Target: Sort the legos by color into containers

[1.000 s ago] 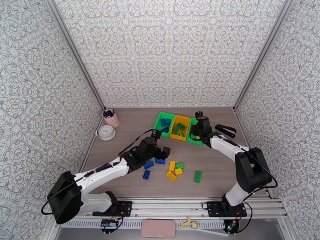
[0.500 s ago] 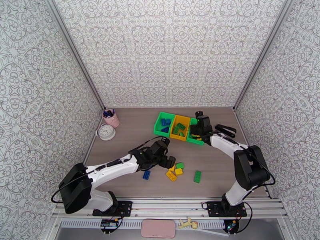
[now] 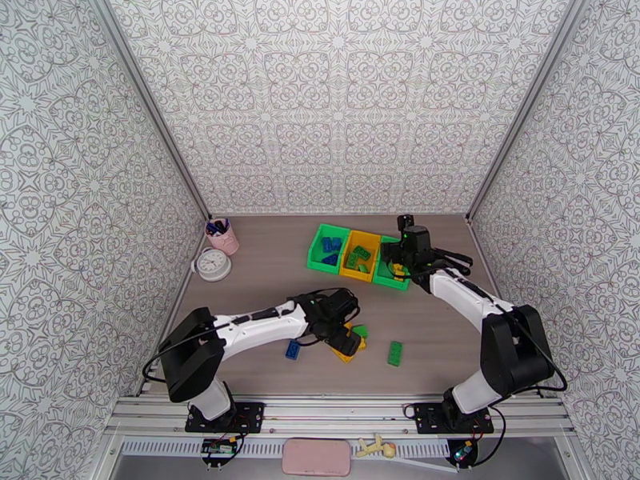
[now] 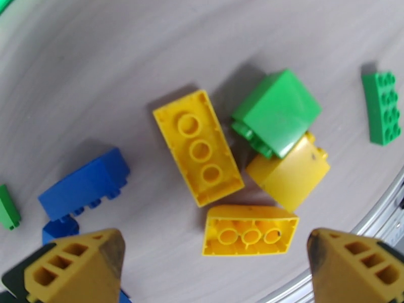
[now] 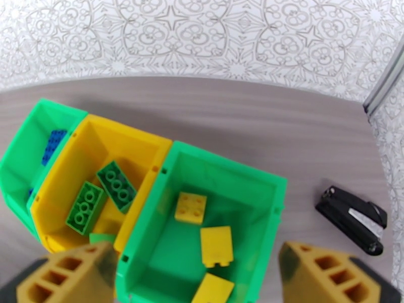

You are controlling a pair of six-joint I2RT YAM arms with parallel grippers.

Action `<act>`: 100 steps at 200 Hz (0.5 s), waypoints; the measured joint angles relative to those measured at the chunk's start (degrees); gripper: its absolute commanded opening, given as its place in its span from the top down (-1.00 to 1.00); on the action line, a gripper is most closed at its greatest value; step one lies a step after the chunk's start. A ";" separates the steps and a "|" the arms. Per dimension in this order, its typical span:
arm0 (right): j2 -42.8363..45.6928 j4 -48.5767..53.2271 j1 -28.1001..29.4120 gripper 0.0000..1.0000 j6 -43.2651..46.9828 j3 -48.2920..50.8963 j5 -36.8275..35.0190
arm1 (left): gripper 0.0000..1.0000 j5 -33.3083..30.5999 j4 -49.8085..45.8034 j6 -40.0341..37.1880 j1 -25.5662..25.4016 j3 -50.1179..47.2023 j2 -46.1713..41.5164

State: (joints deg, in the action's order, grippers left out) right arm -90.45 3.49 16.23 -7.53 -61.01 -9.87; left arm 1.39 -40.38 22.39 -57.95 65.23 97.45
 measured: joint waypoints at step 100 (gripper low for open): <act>1.29 -1.42 -0.55 -0.76 -0.09 2.12 1.25 | -0.99 2.01 -8.50 -3.63 -2.95 7.87 9.05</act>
State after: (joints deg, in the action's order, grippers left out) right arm -89.17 2.07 15.68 -7.62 -58.89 -8.62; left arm 3.40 -48.88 18.76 -60.90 73.10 106.50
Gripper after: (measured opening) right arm 0.878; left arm 0.996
